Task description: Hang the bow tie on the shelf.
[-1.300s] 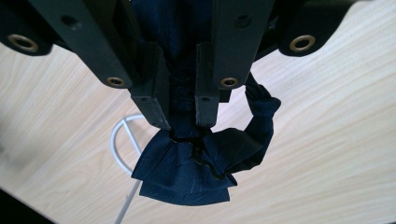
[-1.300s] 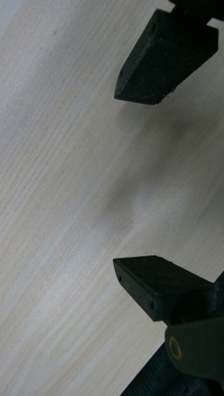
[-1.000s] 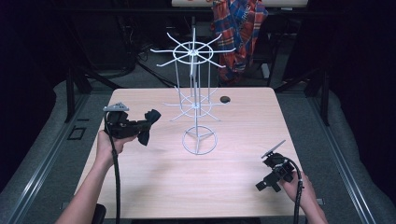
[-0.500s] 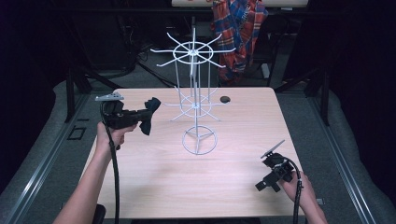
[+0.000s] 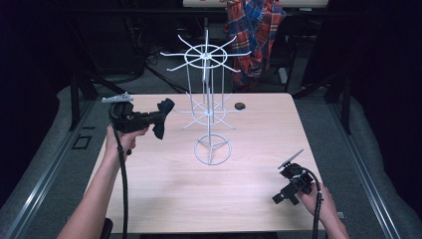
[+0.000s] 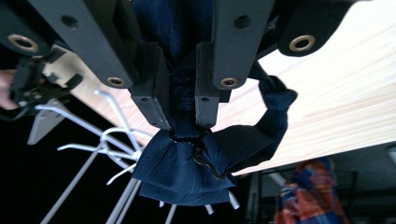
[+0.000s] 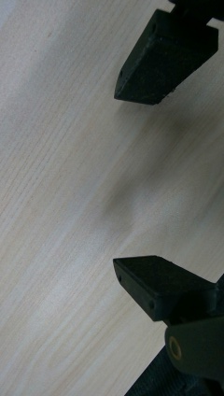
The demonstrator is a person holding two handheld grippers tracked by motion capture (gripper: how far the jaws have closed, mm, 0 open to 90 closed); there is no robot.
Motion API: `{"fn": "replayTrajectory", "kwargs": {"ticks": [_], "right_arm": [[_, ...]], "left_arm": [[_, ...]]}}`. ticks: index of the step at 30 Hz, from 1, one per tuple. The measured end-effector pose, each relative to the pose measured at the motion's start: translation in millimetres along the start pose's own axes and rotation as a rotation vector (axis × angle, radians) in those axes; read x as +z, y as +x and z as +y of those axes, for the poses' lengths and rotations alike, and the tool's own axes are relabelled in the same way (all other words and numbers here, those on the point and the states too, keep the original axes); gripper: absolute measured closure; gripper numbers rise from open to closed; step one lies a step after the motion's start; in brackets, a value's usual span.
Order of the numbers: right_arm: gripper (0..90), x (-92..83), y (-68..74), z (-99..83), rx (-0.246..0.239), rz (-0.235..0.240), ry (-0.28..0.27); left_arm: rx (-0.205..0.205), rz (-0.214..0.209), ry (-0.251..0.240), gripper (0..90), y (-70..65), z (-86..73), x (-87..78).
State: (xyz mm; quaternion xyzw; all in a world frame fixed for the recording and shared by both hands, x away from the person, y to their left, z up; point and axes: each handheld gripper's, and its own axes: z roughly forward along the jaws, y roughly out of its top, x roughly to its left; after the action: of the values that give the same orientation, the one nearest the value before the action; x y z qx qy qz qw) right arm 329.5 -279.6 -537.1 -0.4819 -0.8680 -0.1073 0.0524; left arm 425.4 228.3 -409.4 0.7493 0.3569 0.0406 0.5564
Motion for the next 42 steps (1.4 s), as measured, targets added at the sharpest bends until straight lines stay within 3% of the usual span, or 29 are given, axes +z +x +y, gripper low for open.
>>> {"fn": "replayTrajectory", "kwargs": {"ticks": [2, 3, 5, 10, 17, 30, 38, 39, 40, 42], "right_arm": [[15.4, 0.0, 0.0, -0.1, 0.001, 0.000, 0.000], [15.4, 1.8, 2.2, -1.6, 0.031, -0.007, -0.030], [15.4, 0.4, 0.0, -0.7, 0.006, 0.001, -0.005], [15.4, 0.6, 1.3, -1.3, 0.015, 0.002, -0.016], [15.4, -0.7, 0.8, -1.0, 0.001, 0.001, -0.006], [15.4, 0.1, 1.7, -1.1, 0.003, -0.001, -0.015], [15.4, -0.4, 1.7, -1.1, 0.002, 0.000, -0.015], [15.4, -0.2, 3.1, -1.8, 0.020, -0.005, -0.027], [15.4, -1.7, 1.1, -1.0, -0.003, 0.005, -0.006], [15.3, -1.8, 0.8, -1.0, -0.004, 0.005, -0.006]], "left_arm": [[-0.003, -0.014, -0.007, 77.1, 0.1, 1.1, 0.0], [-0.003, -0.020, -0.010, 77.0, -0.1, 2.0, -0.1], [-0.002, -0.031, -0.015, 77.1, -0.6, 2.4, -0.1], [0.002, -0.065, -0.021, 77.1, -3.5, 3.5, -0.3], [0.024, -0.114, 0.014, 77.0, -9.5, 3.8, 4.1], [0.048, -0.128, 0.078, 77.0, -12.6, -3.1, 13.1], [0.064, -0.117, 0.116, 77.0, -7.4, -12.0, 15.1], [0.062, -0.112, 0.124, 77.0, -5.9, -14.0, 16.4], [0.062, -0.112, 0.124, 77.0, -5.9, -14.0, 16.4], [0.065, -0.109, 0.127, 77.0, -5.6, -14.8, 17.5]]}}
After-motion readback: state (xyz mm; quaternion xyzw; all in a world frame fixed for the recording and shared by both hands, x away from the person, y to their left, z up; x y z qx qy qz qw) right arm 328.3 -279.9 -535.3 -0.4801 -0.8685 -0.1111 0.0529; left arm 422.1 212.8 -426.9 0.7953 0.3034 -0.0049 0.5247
